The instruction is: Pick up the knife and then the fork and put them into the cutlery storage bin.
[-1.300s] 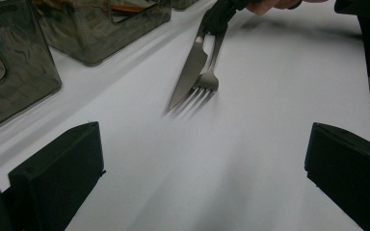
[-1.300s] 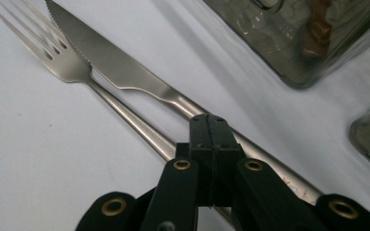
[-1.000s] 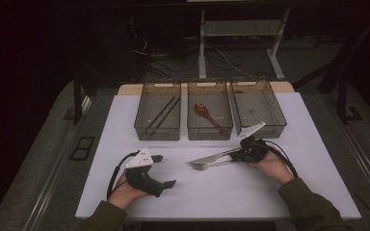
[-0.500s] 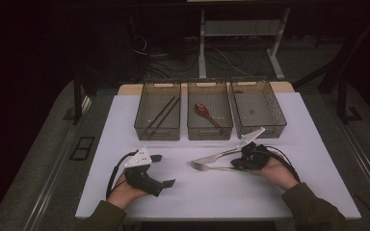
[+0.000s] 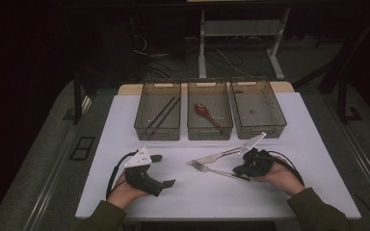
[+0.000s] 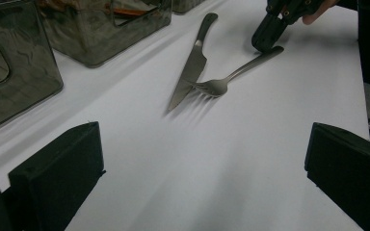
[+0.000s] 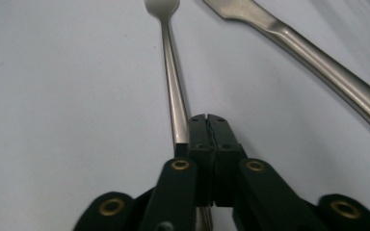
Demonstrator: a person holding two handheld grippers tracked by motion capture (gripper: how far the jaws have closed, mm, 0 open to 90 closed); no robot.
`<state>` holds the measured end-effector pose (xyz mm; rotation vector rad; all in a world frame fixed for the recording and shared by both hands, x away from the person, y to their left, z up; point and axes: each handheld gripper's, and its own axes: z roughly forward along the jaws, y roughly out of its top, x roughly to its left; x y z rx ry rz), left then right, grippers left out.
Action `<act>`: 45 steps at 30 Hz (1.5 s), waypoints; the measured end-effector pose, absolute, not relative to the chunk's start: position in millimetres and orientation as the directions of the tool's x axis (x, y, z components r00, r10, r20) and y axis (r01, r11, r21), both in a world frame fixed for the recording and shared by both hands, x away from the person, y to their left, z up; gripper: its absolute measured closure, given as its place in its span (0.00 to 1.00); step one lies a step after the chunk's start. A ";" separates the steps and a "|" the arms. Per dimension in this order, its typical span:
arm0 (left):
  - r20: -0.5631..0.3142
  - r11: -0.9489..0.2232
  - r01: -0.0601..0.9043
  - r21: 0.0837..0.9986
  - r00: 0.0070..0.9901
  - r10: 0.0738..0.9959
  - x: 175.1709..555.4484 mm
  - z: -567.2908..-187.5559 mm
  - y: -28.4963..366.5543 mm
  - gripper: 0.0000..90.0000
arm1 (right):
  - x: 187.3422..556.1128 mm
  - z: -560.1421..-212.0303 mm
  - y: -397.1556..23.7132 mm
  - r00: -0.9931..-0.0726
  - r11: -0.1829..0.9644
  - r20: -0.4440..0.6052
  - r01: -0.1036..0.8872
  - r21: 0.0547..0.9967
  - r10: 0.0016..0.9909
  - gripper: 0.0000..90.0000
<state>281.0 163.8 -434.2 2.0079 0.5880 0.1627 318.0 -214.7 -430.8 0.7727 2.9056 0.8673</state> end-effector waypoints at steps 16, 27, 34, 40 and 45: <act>-0.129 -0.393 0.338 0.855 0.874 0.469 281.6 -435.2 162.4 0.00 | 331.6 -414.4 -164.7 -0.945 0.859 0.073 0.321 0.400 0.319 0.78; -0.129 -0.395 0.336 0.855 0.876 0.465 280.9 -435.2 162.1 0.00 | 338.1 -417.2 -134.0 -0.965 0.919 0.028 0.257 0.300 0.261 0.86; -0.129 -0.397 0.335 0.855 0.877 0.462 280.8 -435.5 161.6 0.00 | 337.2 -419.2 -123.8 -0.970 0.943 0.012 0.237 0.235 0.241 0.89; -0.129 -0.398 0.334 0.854 0.878 0.461 280.7 -435.5 161.3 0.00 | 336.8 -419.3 -120.9 -0.968 0.945 -0.005 0.243 0.217 0.250 0.93; -0.127 -0.400 0.333 0.854 0.879 0.459 280.4 -435.6 160.9 0.00 | 336.7 -419.0 -121.0 -0.965 0.942 -0.004 0.254 0.217 0.262 0.93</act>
